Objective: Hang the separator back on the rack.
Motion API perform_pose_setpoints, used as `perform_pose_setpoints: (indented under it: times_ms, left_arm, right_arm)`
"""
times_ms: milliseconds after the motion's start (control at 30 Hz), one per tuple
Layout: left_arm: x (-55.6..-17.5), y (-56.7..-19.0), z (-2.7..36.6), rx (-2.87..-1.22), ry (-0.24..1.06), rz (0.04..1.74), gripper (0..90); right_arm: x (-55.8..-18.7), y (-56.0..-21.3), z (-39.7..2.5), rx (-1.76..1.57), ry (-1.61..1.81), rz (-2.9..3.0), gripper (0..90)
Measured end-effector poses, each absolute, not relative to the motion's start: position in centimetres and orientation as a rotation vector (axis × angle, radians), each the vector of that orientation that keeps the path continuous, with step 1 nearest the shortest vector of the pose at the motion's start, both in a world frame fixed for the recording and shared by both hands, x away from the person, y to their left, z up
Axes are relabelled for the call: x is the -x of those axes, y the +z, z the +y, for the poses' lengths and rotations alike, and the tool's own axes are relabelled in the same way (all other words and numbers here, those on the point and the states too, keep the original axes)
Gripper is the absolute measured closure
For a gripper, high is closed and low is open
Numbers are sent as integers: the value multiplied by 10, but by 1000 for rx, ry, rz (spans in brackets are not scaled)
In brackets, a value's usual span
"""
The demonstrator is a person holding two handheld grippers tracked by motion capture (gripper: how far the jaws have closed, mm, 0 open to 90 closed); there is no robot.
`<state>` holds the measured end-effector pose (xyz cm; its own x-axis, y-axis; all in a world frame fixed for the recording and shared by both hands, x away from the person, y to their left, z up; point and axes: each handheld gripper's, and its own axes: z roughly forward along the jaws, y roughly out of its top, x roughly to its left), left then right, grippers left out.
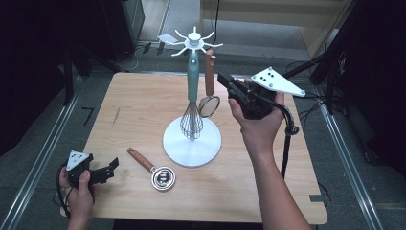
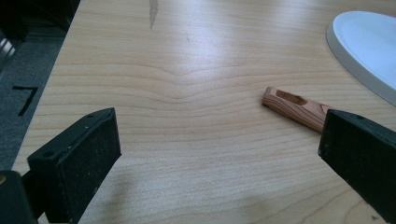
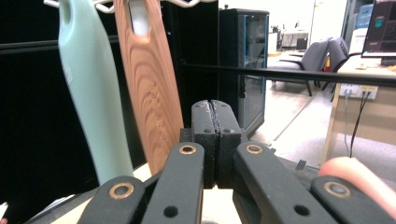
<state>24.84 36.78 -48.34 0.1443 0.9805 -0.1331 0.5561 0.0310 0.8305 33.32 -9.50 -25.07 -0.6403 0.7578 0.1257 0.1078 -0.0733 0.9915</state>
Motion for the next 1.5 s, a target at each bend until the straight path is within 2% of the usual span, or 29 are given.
perform_pose_setpoints:
  times_ms: [1500]
  left_arm:
    - [-248,-483,368,-1629,675,1512,0]
  right_arm:
    - [-322,-242,-55,-770,1805,1836,900]
